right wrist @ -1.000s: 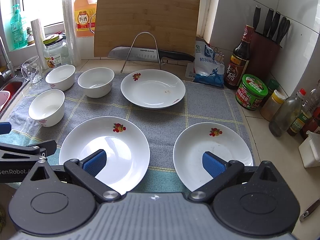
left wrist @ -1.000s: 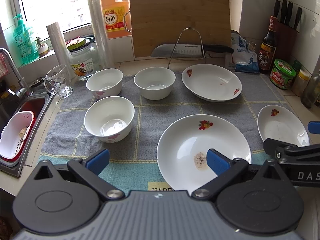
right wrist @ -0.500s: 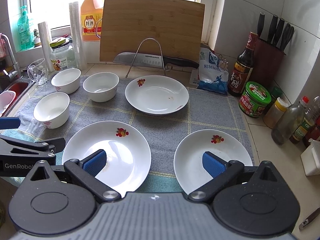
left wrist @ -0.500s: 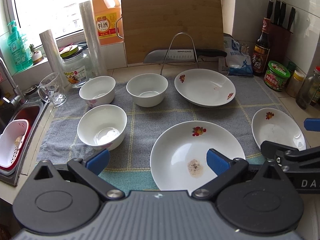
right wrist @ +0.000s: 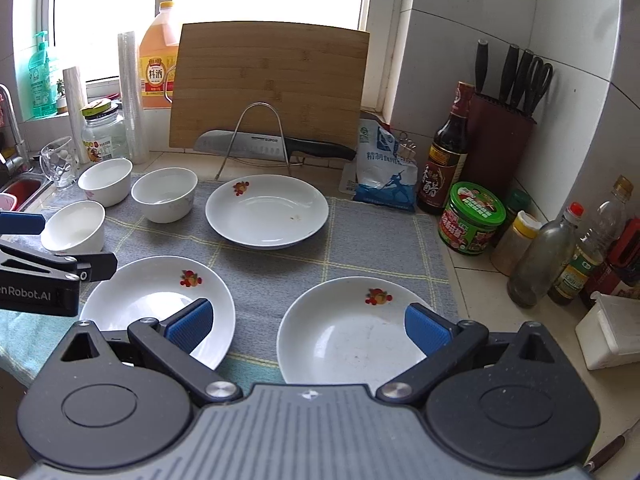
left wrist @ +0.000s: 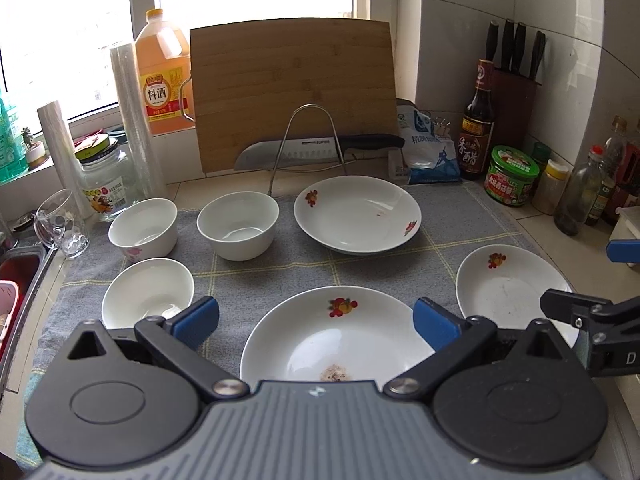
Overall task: Organize plates and bowls
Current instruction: 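Move the left tool toward the floral plate beside the green jar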
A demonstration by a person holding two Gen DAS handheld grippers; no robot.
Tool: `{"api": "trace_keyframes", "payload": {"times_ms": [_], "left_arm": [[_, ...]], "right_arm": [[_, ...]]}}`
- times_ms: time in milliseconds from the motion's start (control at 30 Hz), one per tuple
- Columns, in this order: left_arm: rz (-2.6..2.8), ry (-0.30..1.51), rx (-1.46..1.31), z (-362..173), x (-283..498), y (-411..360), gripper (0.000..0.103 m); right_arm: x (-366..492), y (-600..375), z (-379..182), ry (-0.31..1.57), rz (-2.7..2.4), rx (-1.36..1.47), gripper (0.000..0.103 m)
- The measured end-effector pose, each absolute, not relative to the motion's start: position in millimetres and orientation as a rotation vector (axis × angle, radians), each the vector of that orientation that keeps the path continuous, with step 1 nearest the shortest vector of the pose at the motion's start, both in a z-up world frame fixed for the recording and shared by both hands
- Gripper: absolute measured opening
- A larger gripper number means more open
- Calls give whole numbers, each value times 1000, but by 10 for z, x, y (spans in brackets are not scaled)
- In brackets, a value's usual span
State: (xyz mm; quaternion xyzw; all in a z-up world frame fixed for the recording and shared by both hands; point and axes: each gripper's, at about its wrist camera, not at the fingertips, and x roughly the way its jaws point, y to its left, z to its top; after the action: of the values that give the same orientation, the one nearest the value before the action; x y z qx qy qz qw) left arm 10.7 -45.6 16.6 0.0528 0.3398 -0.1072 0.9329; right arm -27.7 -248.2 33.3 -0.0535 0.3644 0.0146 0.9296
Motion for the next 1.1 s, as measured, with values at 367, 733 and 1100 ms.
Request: {"api": "trace_keyframes", "payload": {"times_ms": [367, 733, 1100], "left_arm": [[-360, 684, 122, 61, 204, -846, 102], [-401, 739, 108, -60, 288, -1224, 102], [-425, 753, 99, -127, 370, -1315, 102]], "right_arm": [[-498, -3098, -14, 774, 23, -80, 103], [-528, -3428, -777, 882, 81, -54, 103], [-295, -3323, -1036, 861, 165, -87, 103]]}}
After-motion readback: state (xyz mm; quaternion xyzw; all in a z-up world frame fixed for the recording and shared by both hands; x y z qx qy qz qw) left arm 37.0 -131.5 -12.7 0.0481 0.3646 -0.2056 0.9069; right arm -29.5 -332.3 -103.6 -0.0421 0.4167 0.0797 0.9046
